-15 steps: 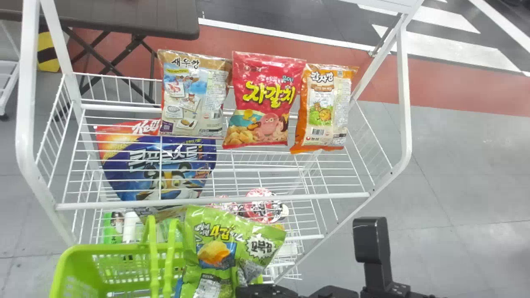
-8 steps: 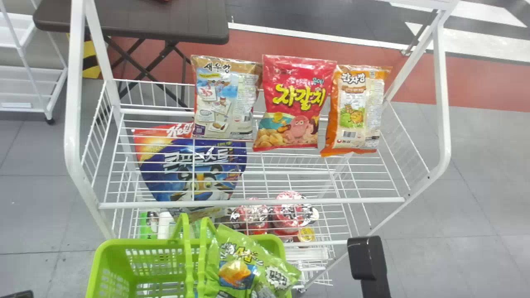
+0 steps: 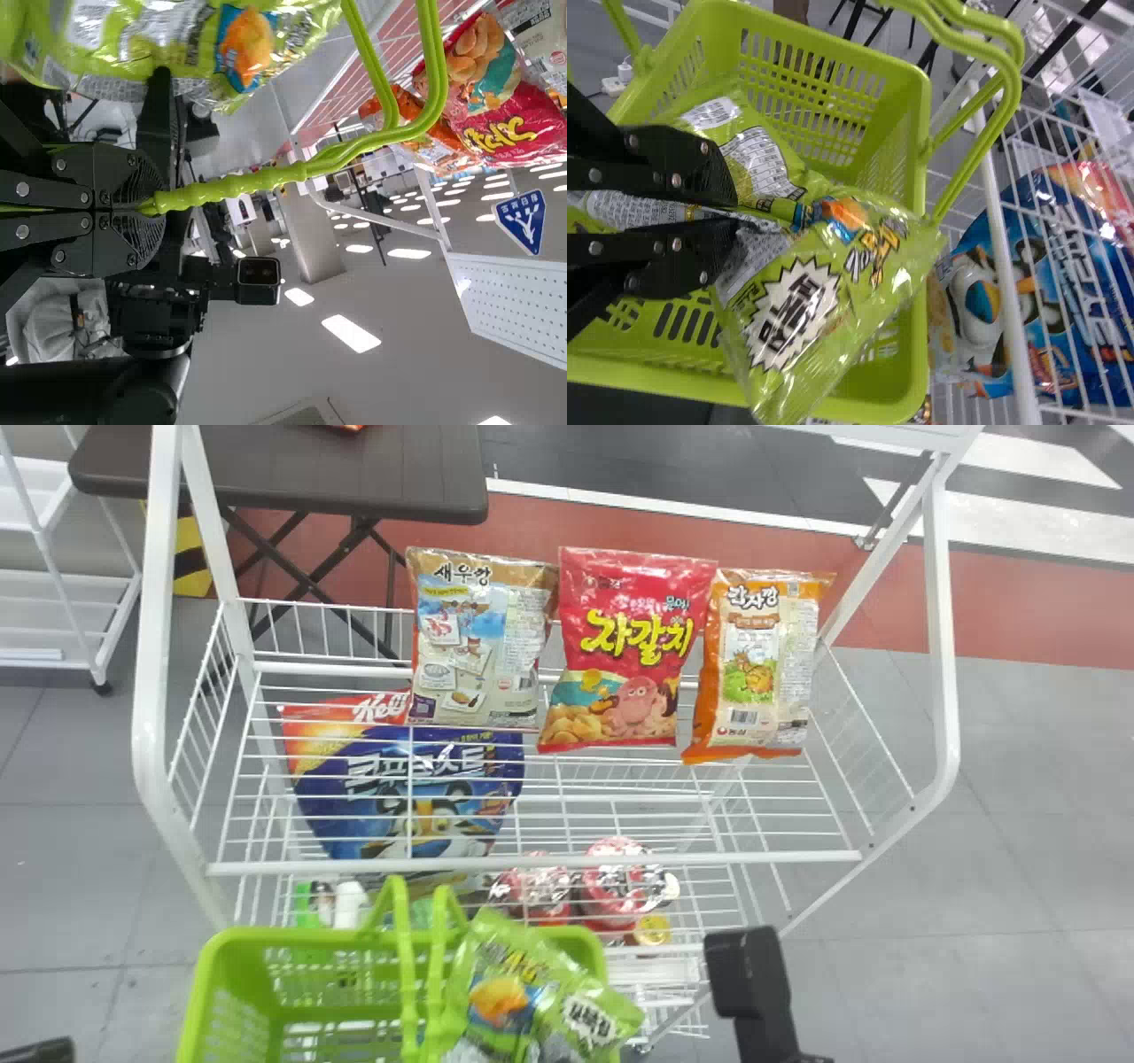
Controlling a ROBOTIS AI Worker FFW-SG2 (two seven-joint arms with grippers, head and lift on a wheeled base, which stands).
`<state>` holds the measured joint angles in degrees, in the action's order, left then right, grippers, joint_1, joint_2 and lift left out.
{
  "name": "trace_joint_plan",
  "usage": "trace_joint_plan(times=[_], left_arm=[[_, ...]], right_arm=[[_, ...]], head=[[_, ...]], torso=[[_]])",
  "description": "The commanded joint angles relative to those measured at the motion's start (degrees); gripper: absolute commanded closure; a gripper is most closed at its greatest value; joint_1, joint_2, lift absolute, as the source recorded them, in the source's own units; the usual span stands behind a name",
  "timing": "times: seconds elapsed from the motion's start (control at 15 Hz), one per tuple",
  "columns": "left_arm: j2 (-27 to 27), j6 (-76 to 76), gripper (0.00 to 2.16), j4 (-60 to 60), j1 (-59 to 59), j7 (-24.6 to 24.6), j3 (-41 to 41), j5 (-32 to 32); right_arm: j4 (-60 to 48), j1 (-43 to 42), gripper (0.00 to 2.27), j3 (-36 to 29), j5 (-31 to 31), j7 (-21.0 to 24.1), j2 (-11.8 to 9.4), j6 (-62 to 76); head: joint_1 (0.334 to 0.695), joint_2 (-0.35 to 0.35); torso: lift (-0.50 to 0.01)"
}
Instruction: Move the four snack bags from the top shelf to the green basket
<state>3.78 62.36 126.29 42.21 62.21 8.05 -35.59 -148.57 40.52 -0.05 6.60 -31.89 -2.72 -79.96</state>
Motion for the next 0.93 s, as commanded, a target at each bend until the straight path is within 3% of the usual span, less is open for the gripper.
trace_joint_plan(times=[0.0,0.33,0.6,0.87], left_arm=[[0.0,0.2,1.31,-0.1,0.0,0.0,0.1,0.0],[0.2,0.2,1.31,0.5,0.0,-0.6,-0.1,0.1],[0.4,0.4,1.31,0.7,-0.2,-0.7,-0.1,0.0],[0.4,0.5,1.31,0.8,-0.4,-0.7,-0.1,0.0]], right_arm=[[-0.1,0.0,0.02,-0.8,0.8,-0.9,0.0,3.5],[-0.1,-1.1,0.06,-1.4,3.4,-3.7,0.1,2.7],[1.0,-1.1,0.07,0.8,3.2,-3.7,0.0,-3.0],[0.7,-0.8,0.06,-0.9,1.3,-1.2,0.0,4.4]], head=[[0.695,-0.199],[0.695,-0.163],[0.695,-0.128],[0.695,-0.106]], torso=[[0.0],[0.0],[0.0],[0.0]])
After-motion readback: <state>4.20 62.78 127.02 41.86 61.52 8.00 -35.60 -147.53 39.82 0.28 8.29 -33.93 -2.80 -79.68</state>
